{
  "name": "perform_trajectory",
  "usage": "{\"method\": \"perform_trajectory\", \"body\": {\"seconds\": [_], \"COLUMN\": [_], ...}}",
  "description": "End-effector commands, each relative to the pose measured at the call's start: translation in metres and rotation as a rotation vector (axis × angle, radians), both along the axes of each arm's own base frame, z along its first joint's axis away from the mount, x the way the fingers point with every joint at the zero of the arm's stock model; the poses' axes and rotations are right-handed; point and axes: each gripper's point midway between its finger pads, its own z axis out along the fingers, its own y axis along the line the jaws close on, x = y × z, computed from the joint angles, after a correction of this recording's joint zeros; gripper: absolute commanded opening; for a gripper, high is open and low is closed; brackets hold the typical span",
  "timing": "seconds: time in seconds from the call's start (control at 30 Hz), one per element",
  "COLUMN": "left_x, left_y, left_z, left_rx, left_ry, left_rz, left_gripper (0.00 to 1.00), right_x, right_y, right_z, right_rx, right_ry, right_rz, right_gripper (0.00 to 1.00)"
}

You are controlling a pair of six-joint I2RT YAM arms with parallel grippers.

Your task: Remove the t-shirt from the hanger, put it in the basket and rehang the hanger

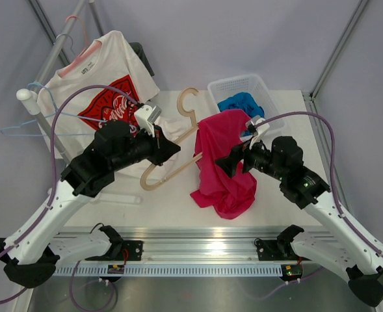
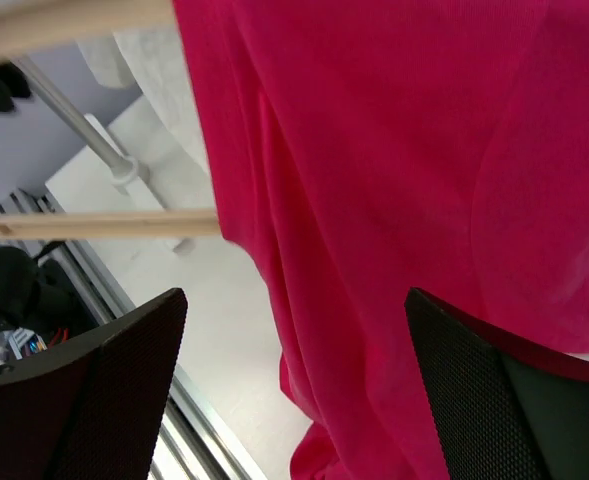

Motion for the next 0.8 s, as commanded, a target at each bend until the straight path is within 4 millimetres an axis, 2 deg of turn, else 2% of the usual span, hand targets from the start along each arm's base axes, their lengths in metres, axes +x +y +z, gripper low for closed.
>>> {"method": "perform_trajectory", "body": {"seconds": [0.0, 0.2, 0.37, 0.4, 0.43, 0.47, 0.5, 0.6, 0.67, 0.73, 0.77], "left_x": [0.003, -0.007, -0.008, -0.008, -0.008, -0.008, -0.008, -0.008, -0.01, -0.013, -0.016], "left_y": [0.007, 0.006, 0.008, 0.008, 0.007, 0.006, 0.006, 0.009, 0.013, 0.017, 0.022], "left_z": [0.032, 0.037, 0.034, 0.036, 0.037, 0.038, 0.043, 0.049, 0.048, 0.048, 0.037], "left_rx": [-0.093, -0.132, -0.129, -0.132, -0.132, -0.133, -0.135, -0.137, -0.12, -0.088, -0.037], "left_ry": [-0.069, -0.047, -0.047, -0.053, -0.056, -0.057, -0.069, -0.091, -0.095, -0.107, -0.094], "left_rz": [0.062, 0.031, 0.035, 0.034, 0.031, 0.024, 0.021, 0.027, 0.028, 0.02, 0.015], "left_gripper": [0.0, 0.0, 0.0, 0.0, 0.0, 0.0, 0.0, 0.0, 0.0, 0.0, 0.0], "right_x": [-0.009, 0.01, 0.034, 0.039, 0.047, 0.053, 0.056, 0.074, 0.08, 0.088, 0.096], "right_y": [0.0, 0.007, 0.008, 0.006, 0.001, -0.001, -0.002, -0.025, -0.035, -0.055, -0.069], "right_z": [-0.027, -0.061, -0.07, -0.069, -0.072, -0.066, -0.064, -0.056, -0.043, -0.04, -0.028], "right_rx": [-0.031, -0.041, -0.038, -0.034, -0.047, -0.047, -0.048, -0.066, -0.049, -0.07, -0.05], "right_ry": [0.011, 0.048, 0.047, 0.045, 0.045, 0.034, 0.028, 0.018, -0.005, 0.001, -0.003], "right_rz": [0.039, -0.003, -0.087, -0.112, -0.165, -0.189, -0.208, -0.378, -0.445, -0.554, -0.605], "right_gripper": [0.96, 0.88, 0.75, 0.63, 0.55, 0.46, 0.29, 0.0, 0.0, 0.0, 0.0]}}
